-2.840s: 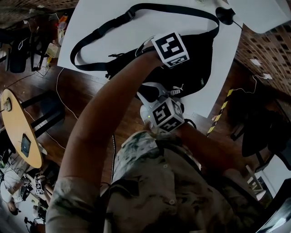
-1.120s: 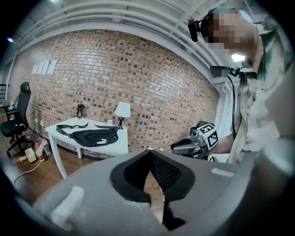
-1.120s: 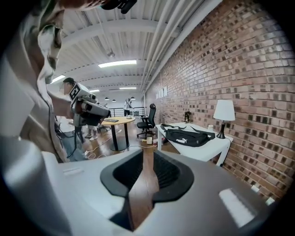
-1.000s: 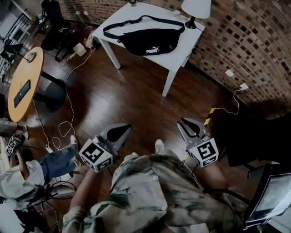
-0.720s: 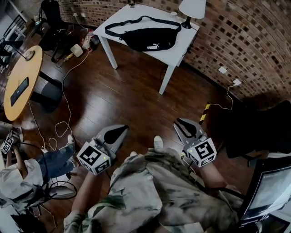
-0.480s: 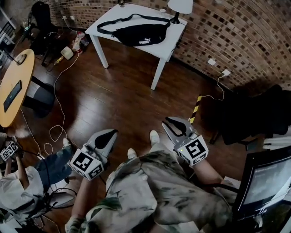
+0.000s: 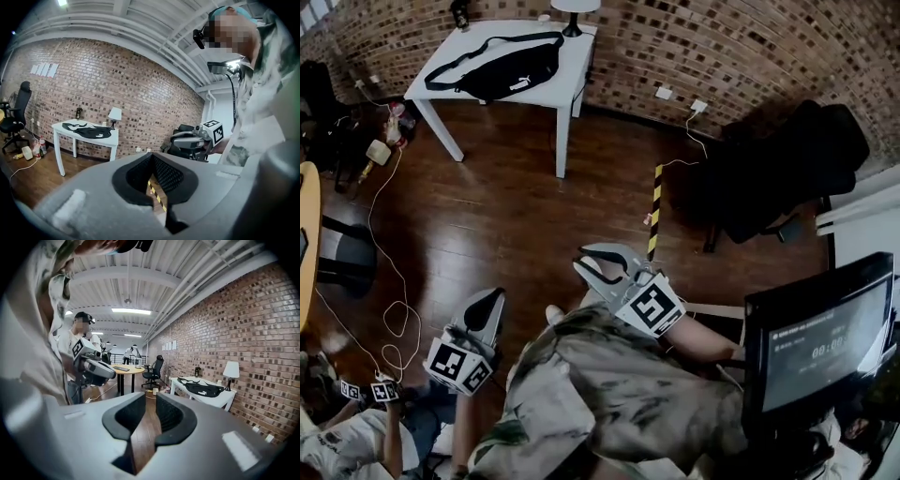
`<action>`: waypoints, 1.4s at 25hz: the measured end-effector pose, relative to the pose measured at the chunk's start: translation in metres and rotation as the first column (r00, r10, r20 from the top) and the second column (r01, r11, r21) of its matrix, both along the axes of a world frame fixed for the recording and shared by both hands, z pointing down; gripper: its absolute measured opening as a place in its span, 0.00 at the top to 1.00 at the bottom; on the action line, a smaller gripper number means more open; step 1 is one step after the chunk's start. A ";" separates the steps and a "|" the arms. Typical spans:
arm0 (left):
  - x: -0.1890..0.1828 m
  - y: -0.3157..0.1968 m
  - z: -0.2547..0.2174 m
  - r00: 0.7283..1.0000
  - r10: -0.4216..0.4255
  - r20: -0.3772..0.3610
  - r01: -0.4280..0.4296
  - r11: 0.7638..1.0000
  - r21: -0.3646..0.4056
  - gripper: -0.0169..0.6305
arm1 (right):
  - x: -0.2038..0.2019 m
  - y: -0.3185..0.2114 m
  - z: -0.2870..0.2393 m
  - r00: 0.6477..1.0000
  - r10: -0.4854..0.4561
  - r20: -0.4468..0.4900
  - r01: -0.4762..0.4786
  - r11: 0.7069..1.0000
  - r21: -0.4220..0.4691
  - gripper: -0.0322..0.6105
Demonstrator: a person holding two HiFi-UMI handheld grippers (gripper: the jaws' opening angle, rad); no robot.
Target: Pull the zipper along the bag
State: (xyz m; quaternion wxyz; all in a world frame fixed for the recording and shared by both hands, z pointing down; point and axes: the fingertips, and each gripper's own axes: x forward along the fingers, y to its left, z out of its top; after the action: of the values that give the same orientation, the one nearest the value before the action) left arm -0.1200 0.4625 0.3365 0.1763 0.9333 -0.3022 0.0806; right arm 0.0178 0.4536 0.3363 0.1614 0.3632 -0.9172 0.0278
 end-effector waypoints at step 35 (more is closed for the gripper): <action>0.053 -0.109 0.016 0.998 -0.055 -0.018 0.054 0.998 -0.021 0.97 | 0.049 -0.108 0.010 0.996 -0.086 -0.040 0.086 0.996 -0.012 0.85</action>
State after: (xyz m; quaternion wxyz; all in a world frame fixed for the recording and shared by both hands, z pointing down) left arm -0.0674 0.3536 0.3528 0.1910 0.9235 -0.3250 0.0701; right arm 0.0672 0.3459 0.3464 0.1827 0.3231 -0.9284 0.0182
